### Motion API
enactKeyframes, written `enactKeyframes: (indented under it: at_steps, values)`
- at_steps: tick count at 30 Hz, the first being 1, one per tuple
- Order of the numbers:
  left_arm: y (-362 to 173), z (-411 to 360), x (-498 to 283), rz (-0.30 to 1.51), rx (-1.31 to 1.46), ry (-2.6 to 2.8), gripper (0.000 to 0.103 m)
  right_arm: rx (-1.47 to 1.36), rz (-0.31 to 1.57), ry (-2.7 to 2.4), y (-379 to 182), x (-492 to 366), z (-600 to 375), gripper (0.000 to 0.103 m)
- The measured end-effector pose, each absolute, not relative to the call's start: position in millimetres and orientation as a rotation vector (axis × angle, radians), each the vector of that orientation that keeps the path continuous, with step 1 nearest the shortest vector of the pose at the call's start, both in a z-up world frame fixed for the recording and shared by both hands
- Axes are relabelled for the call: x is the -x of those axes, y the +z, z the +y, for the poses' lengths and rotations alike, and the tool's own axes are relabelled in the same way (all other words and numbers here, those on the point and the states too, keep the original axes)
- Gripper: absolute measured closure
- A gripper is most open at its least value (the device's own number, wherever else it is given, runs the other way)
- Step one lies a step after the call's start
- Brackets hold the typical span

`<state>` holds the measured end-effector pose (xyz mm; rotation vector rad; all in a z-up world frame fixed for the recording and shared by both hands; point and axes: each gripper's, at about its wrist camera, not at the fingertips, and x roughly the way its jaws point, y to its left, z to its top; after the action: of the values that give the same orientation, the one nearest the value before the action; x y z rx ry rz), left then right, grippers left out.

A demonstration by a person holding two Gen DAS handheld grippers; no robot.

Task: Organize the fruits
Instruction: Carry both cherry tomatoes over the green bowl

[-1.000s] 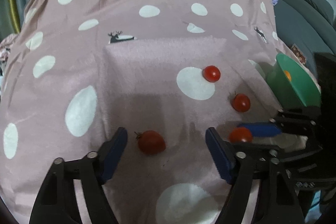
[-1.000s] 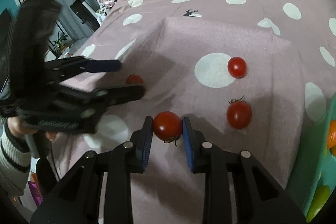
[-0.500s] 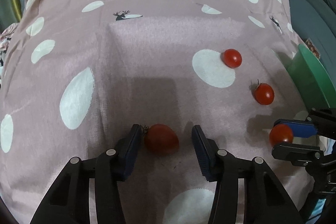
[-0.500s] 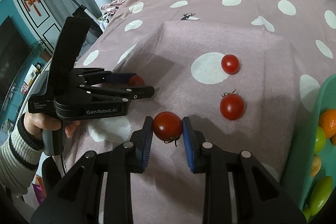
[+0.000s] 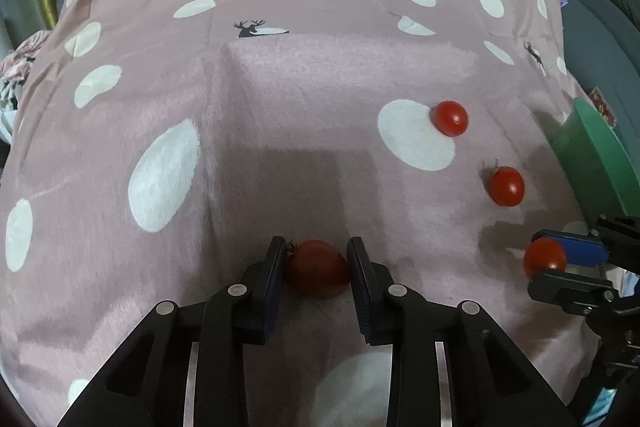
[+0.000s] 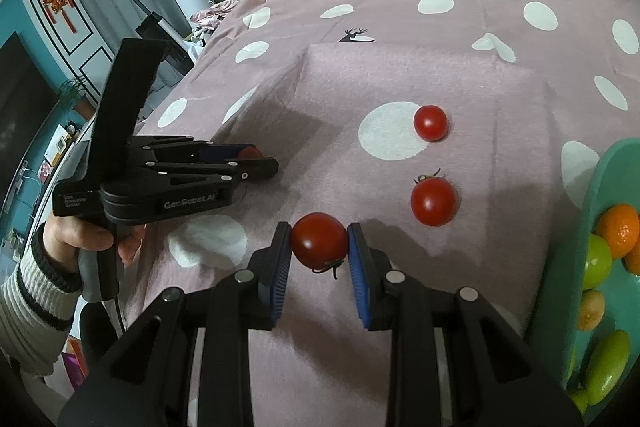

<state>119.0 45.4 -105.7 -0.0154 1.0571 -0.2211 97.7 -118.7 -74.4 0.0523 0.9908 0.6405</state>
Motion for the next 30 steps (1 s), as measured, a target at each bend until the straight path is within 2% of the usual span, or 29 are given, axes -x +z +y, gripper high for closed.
enactKeyframes:
  at_steps: [30]
  values:
    - [-39, 15, -53, 0.942, 0.006, -0.253, 0.072, -0.063, 0.882, 0.631, -34, -56, -141, 0.074]
